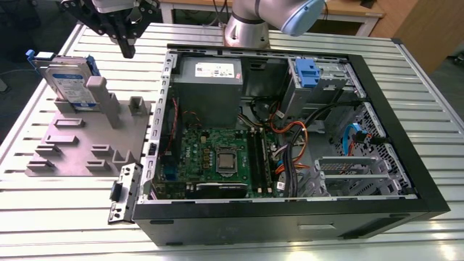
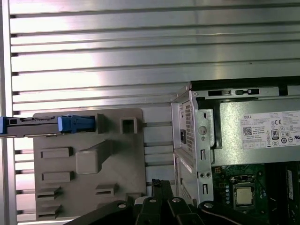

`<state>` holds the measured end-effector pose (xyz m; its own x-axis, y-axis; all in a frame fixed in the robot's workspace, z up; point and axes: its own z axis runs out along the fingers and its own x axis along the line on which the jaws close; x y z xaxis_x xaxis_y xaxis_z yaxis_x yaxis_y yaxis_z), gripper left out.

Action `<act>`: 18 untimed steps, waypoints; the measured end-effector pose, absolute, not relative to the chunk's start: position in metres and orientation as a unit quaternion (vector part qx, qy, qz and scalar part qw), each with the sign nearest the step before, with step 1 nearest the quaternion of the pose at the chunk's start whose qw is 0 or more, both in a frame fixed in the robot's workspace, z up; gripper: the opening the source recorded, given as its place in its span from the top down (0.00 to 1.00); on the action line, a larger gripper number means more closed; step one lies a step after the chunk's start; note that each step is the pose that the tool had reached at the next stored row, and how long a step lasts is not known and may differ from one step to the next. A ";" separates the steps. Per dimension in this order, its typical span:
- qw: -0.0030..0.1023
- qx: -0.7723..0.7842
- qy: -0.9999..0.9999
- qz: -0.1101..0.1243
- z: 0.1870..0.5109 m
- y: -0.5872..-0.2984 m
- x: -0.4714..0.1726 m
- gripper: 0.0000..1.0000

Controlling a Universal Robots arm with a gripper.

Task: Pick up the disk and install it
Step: 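Reach for the disk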

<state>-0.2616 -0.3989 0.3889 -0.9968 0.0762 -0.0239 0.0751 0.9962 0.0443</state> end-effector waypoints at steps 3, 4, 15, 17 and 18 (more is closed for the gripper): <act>0.013 0.038 0.999 0.022 0.389 -0.399 -0.262 0.89; 0.013 0.038 0.999 0.022 0.389 -0.399 -0.263 0.89; 0.013 0.038 0.999 0.022 0.388 -0.399 -0.269 0.89; 0.012 0.038 0.999 0.022 0.388 -0.399 -0.271 0.89; 0.012 0.038 0.999 0.022 0.388 -0.399 -0.272 0.89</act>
<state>-0.2725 -0.3987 0.3882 -0.9968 0.0764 -0.0229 0.0753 0.9962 0.0443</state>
